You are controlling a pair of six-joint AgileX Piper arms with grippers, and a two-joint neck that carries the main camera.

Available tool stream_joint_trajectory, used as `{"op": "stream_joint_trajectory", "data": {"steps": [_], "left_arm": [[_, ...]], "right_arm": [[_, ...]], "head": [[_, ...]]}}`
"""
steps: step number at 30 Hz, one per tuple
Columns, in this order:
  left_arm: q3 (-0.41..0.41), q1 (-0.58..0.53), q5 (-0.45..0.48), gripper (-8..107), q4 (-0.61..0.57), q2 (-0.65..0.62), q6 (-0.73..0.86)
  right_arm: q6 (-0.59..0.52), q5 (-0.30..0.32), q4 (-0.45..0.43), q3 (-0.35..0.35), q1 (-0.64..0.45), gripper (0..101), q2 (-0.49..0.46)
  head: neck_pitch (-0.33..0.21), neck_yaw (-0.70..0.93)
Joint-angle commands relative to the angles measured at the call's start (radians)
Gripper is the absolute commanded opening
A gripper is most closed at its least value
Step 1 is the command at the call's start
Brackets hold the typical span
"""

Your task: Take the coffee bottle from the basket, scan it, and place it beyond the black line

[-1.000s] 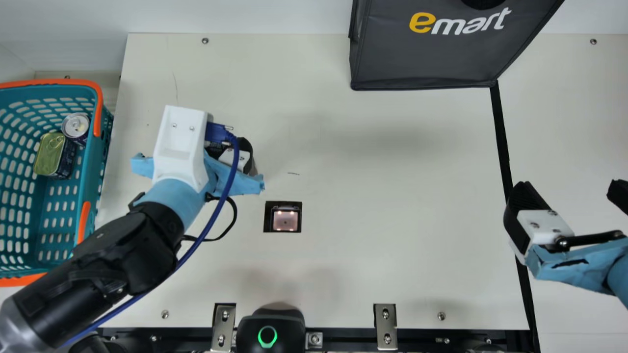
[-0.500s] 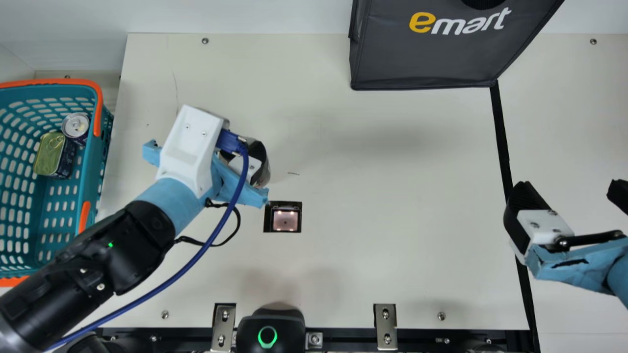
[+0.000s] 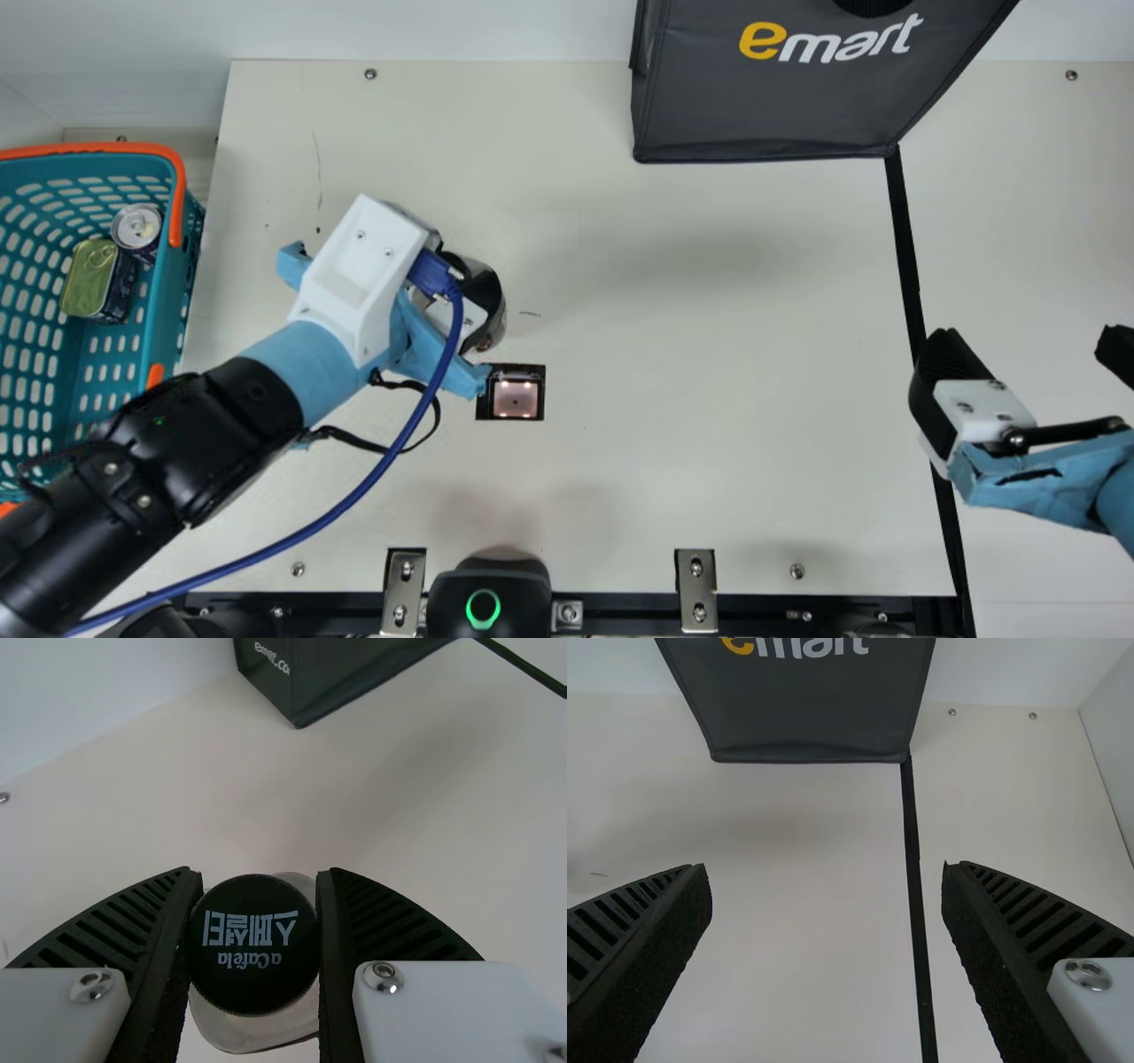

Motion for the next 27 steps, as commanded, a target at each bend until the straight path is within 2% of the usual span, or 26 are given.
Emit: {"op": "stream_joint_trajectory", "data": {"steps": [1,12,27], "left_arm": [[-0.008,0.008,0.009,10,-0.107,-0.004,0.157],[-0.060,0.098,0.101,10,-0.427,-0.003,0.555],[-0.070,0.213,0.187,10,-0.733,0.017,0.950]], "right_arm": [[0.000,0.000,0.000,0.000,0.000,91,0.000],[0.000,0.000,0.000,0.000,0.000,91,0.000],[0.000,0.000,0.000,0.000,0.000,91,0.000]], "head": [[-0.027,0.002],[-0.027,0.002],[-0.027,0.002]]}}
